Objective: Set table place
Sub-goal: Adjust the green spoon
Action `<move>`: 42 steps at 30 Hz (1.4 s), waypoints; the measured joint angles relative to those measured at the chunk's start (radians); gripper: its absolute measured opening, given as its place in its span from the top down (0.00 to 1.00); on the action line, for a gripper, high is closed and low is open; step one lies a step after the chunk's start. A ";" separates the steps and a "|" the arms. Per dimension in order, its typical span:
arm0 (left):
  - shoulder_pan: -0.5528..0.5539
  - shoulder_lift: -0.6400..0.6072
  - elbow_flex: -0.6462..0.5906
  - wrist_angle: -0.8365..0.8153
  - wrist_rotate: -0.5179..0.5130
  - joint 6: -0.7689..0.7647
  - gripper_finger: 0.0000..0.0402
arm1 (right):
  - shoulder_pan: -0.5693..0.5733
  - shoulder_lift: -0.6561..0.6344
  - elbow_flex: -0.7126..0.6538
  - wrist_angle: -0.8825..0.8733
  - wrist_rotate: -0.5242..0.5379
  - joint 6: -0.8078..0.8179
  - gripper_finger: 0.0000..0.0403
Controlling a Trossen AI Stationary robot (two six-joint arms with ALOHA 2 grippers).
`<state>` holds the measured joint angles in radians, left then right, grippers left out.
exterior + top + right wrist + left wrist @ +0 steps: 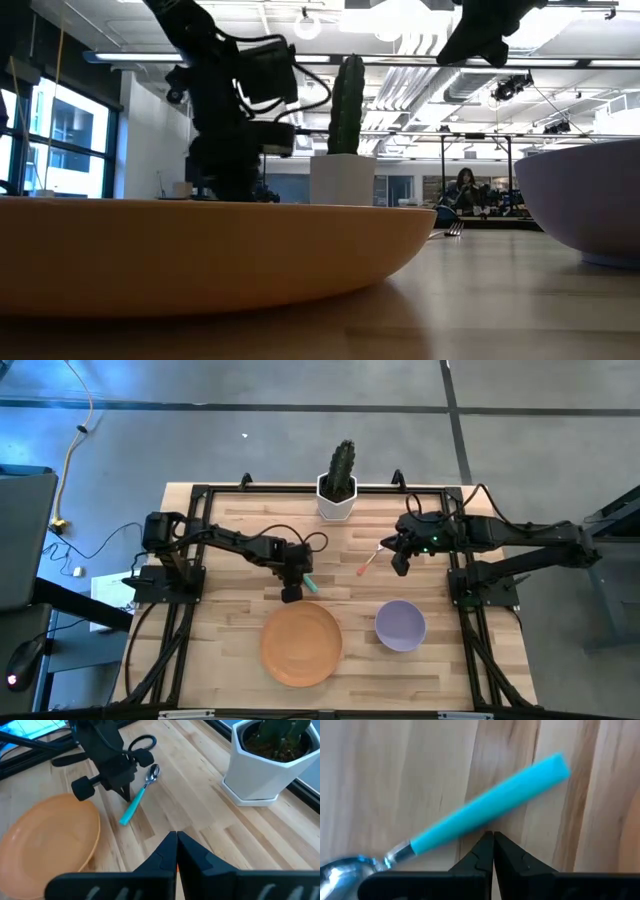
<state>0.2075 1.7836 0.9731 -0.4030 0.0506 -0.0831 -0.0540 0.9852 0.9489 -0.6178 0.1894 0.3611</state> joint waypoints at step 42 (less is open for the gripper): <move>-0.004 -0.011 0.001 0.068 -0.137 0.045 1.00 | 0.036 0.000 0.000 -0.008 -0.001 0.032 1.00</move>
<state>0.2031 1.7729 0.9741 -0.3354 -0.0865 -0.0385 -0.0177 0.9848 0.9489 -0.6254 0.1883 0.3926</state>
